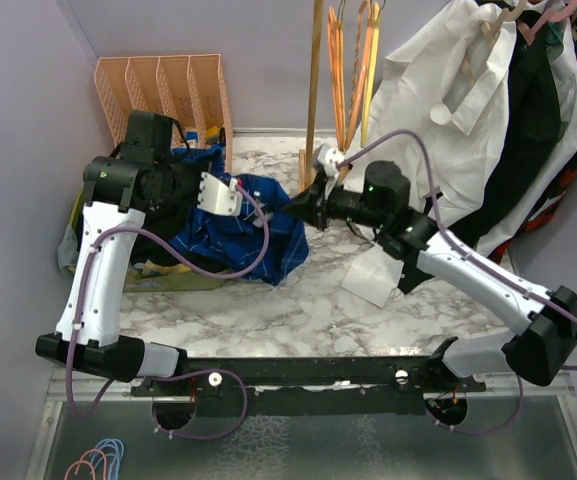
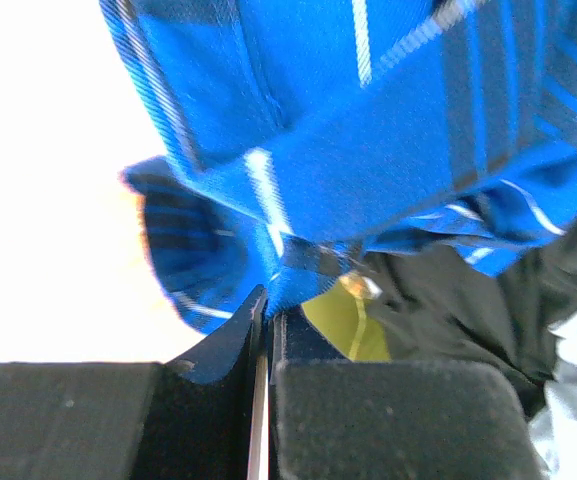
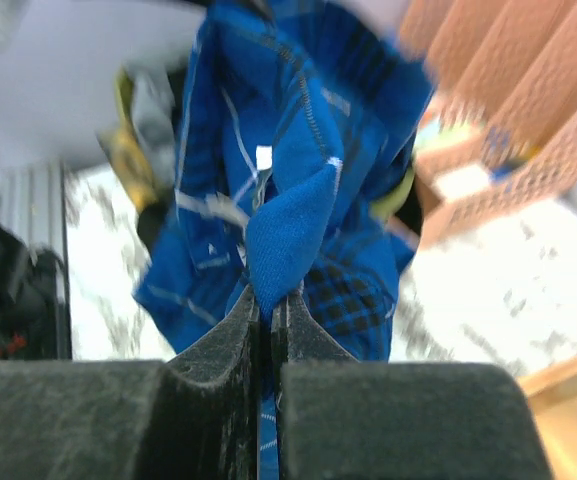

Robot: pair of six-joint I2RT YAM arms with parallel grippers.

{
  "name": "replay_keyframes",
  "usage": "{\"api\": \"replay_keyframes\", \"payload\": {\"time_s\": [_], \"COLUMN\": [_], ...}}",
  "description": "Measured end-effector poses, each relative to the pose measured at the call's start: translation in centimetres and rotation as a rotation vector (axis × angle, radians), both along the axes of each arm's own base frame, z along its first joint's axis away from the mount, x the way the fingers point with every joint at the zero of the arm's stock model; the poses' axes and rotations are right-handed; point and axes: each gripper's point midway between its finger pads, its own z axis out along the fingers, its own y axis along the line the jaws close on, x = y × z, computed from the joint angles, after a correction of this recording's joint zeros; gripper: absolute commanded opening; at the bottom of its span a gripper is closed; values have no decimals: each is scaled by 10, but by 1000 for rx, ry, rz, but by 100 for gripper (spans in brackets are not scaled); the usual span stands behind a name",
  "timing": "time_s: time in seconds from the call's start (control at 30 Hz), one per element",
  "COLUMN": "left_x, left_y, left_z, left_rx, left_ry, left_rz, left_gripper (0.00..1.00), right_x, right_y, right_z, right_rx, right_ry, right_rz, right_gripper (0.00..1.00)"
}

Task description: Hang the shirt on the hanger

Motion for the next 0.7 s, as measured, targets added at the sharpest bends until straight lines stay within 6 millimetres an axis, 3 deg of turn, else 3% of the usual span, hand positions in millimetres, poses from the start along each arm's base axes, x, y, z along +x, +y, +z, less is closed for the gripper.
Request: {"api": "replay_keyframes", "payload": {"time_s": [0.13,0.23,0.27,0.33,0.37,0.4,0.47,0.7], "left_x": [-2,-8,-12,-13,-12,-6,0,-5], "left_y": [-17,-27,-37,-42,-44,-50,-56,-66], "left_z": [83,146,201,208,219,245,271,324], "left_rx": [-200,-353,-517,-566,-597,-668,-768,-1003], "left_ry": [-163,-284,-394,-382,-396,-448,-494,-533], "left_rz": [33,45,53,64,66,62,58,37], "left_gripper": [0,0,0,0,0,0,0,0], "right_x": [-12,-28,-41,-41,-41,-39,-33,-33], "right_y": [-10,-32,-59,-64,-69,-73,-78,-91], "right_z": [107,182,268,277,298,335,369,408], "right_rx": [125,209,306,286,293,340,379,422], "right_ry": [-114,-228,-387,-398,-423,-494,-564,-662], "right_rz": [-1,-30,-92,-112,-136,-164,-214,-272], "right_gripper": [1,1,1,1,1,1,1,1]}}
